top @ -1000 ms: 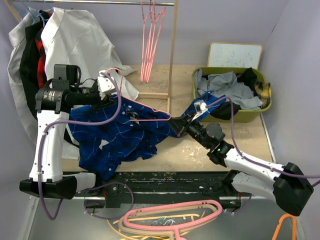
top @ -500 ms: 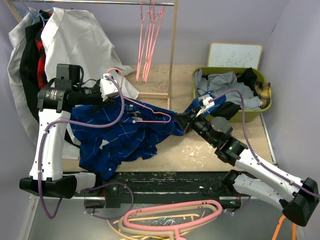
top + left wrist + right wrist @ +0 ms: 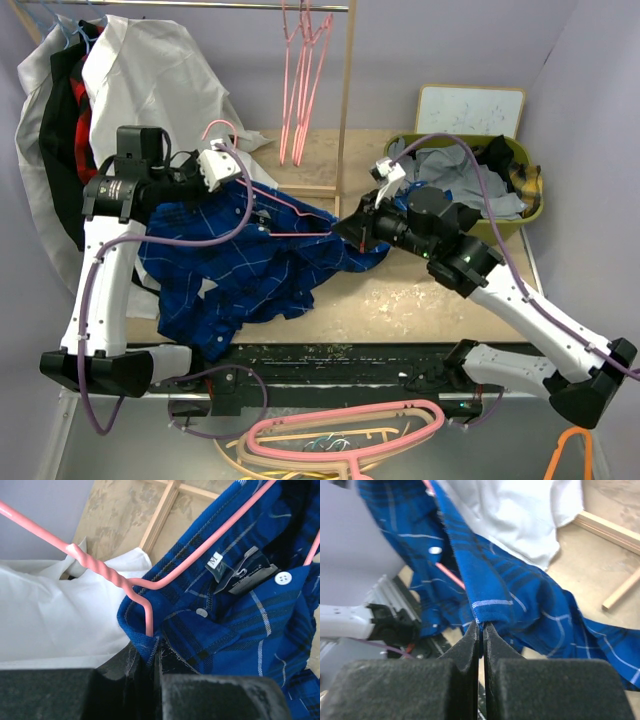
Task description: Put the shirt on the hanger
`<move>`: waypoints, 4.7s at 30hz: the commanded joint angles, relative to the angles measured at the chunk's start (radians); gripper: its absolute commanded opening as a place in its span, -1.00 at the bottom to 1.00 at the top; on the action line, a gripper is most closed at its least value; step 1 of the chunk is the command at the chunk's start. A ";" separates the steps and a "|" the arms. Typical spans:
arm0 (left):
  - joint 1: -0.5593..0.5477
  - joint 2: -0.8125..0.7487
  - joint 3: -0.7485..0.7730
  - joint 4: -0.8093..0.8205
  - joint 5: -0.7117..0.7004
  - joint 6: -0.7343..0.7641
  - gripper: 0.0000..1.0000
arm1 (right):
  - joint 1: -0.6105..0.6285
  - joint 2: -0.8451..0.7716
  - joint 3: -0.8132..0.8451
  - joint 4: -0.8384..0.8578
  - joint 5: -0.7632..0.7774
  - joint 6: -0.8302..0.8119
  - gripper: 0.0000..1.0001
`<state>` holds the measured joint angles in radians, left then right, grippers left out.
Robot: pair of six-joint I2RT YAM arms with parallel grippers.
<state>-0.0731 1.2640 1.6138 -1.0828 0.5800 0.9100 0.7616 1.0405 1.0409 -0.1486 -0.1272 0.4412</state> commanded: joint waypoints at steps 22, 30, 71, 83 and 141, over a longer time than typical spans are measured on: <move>-0.033 -0.069 0.055 0.044 0.233 -0.239 -1.00 | 0.196 0.376 0.232 0.783 -0.312 0.405 -1.00; -0.040 -0.087 -0.014 -0.050 0.255 -0.071 -1.00 | 0.196 0.058 0.016 0.497 -0.129 -0.064 1.00; -0.088 -0.091 0.013 -0.338 0.435 0.314 -1.00 | 0.172 0.053 0.020 0.068 -0.271 -0.480 -0.90; -0.082 -0.093 0.006 -0.318 0.447 0.291 -1.00 | 0.172 0.067 -0.002 0.124 -0.319 -0.452 -0.85; -0.083 0.059 0.269 -0.369 0.473 0.273 -0.89 | 0.174 0.096 -0.068 0.152 -0.227 -0.377 -1.00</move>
<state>-0.1379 1.3125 1.8374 -1.4715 0.9638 1.1908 0.9302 1.1152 0.8875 -0.0933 -0.3351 0.0608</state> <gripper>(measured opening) 0.075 0.021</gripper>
